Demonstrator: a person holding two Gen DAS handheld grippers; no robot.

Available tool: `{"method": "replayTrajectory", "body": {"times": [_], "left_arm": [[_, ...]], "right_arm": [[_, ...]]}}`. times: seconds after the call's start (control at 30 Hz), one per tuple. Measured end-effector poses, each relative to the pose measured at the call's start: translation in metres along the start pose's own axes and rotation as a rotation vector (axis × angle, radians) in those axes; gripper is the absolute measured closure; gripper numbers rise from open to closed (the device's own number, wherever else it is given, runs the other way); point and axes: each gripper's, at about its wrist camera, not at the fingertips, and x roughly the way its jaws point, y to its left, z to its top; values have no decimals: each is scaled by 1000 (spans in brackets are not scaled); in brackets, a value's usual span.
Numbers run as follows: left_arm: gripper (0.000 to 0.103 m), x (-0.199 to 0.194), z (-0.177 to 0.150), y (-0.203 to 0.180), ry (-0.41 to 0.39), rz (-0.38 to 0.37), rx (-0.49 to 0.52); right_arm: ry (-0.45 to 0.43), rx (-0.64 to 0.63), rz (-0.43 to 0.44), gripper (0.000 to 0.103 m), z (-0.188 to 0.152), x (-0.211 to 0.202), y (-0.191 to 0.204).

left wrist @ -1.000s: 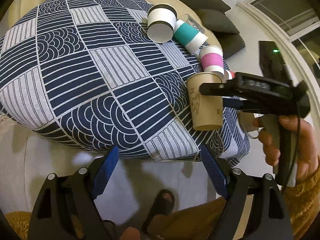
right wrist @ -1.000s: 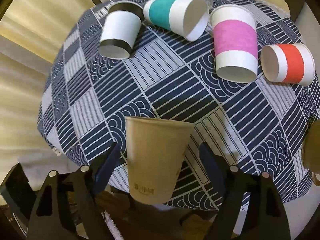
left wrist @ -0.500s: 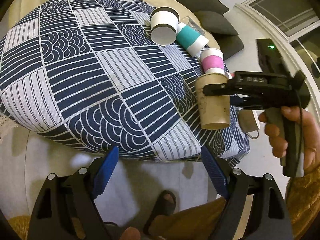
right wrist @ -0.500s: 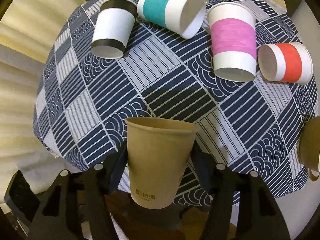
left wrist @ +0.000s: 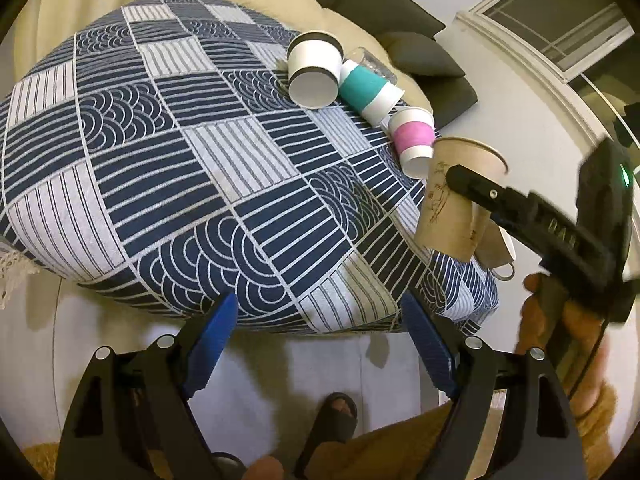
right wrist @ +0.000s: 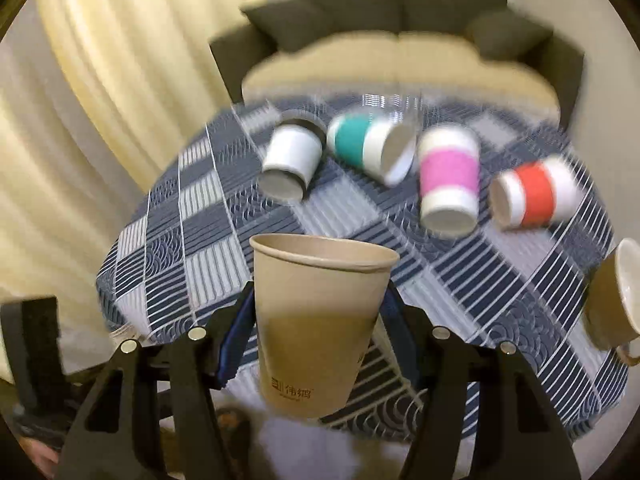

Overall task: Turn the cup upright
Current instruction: 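Grasp the brown kraft cup with the right tool while the left tool releases it, then lower the brown kraft cup upright onto the cloth with the right tool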

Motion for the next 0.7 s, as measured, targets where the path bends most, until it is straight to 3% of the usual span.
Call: {"method": "replayTrajectory", "body": {"times": [0.13, 0.33, 0.7], "left_arm": [[21, -6, 2, 2, -27, 11, 1], [21, -12, 5, 12, -72, 43, -38], [21, -11, 4, 19, -98, 98, -46]], "right_arm": [[-255, -76, -74, 42, -30, -13, 8], [-467, -178, -267, 42, -74, -2, 30], [-524, -145, -349, 41, -93, 19, 33]]}}
